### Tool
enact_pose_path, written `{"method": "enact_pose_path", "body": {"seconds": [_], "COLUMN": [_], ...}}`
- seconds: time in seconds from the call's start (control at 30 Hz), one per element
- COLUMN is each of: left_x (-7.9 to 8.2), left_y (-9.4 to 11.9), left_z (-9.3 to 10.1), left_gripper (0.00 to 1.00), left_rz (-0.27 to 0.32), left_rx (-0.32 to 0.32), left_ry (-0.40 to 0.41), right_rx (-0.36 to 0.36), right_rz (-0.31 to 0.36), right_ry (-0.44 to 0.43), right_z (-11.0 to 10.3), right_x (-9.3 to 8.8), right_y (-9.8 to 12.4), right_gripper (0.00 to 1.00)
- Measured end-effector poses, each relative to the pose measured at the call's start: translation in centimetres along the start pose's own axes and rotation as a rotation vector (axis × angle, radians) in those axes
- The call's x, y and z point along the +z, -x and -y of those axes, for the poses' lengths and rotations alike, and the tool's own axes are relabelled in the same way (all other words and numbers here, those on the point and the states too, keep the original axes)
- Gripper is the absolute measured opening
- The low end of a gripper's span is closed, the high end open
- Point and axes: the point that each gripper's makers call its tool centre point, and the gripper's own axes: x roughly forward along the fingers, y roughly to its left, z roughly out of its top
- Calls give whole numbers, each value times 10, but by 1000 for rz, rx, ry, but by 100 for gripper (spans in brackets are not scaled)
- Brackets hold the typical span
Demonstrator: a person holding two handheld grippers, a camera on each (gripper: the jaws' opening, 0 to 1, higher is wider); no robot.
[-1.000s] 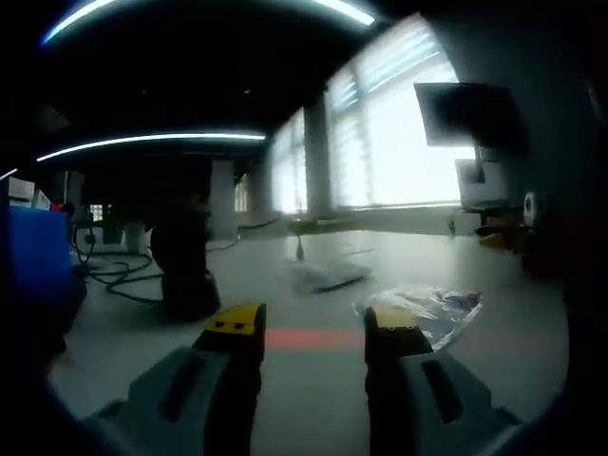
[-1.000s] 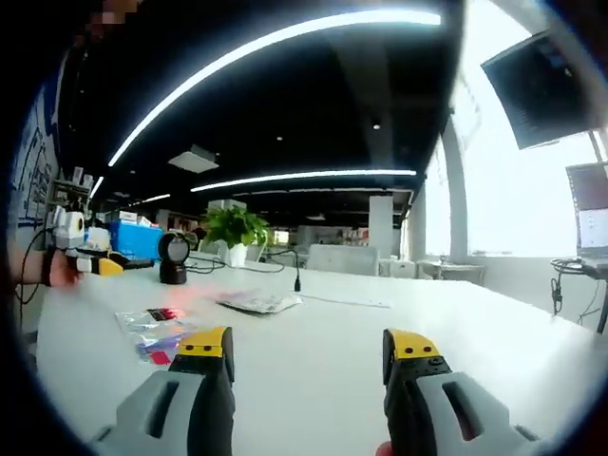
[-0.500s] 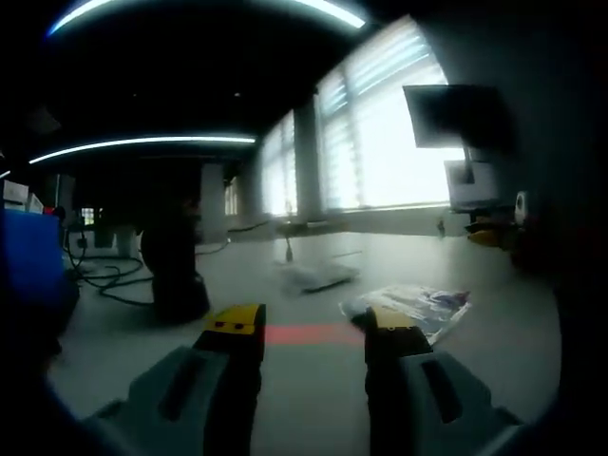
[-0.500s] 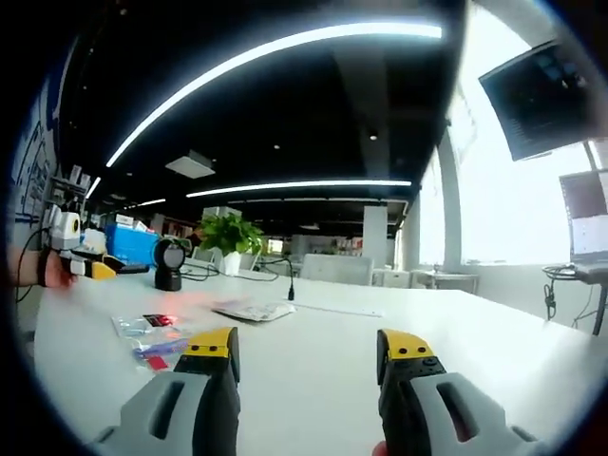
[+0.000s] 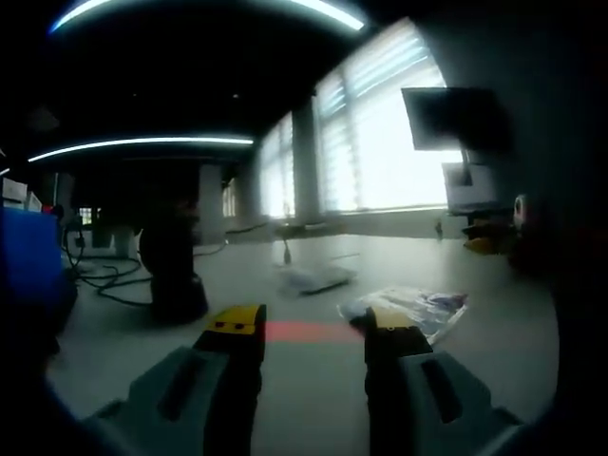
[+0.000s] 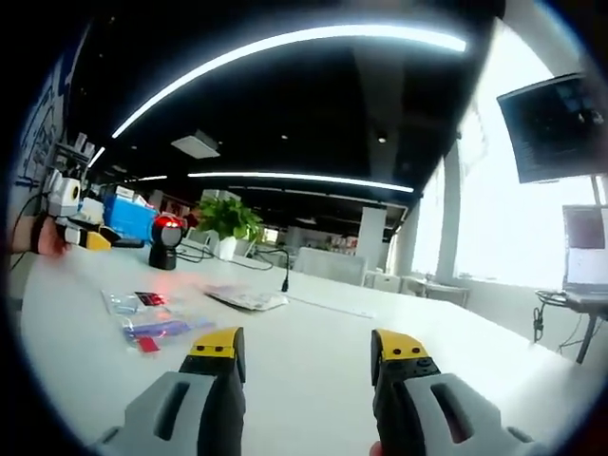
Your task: Clip sheet goods on table flip sheet goods clip sheet goods scan sheet goods put sheet goods back to table
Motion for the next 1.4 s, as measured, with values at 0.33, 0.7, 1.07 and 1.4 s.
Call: {"method": "enact_pose_path", "body": {"seconds": [0.33,0.7,1.07,1.4], "left_x": [0,-1,-1,-2], "left_y": [0,0,0,-1], "left_z": [-1,3,5,5], "left_gripper": [34,34,34,33], "left_rz": [1,-2,-5,-6], "left_rx": [5,-11,-19,-21], "left_ry": [-8,-19,-24,-24], "right_rx": [9,59,101,184], "right_rz": [-59,-18,62,42], "right_ry": [52,-34,17,74], "right_z": [-4,-45,-98,-158], "right_x": [-11,23,73,78], "right_y": [-5,10,4,-18], "right_gripper": [48,47,49,54]}}
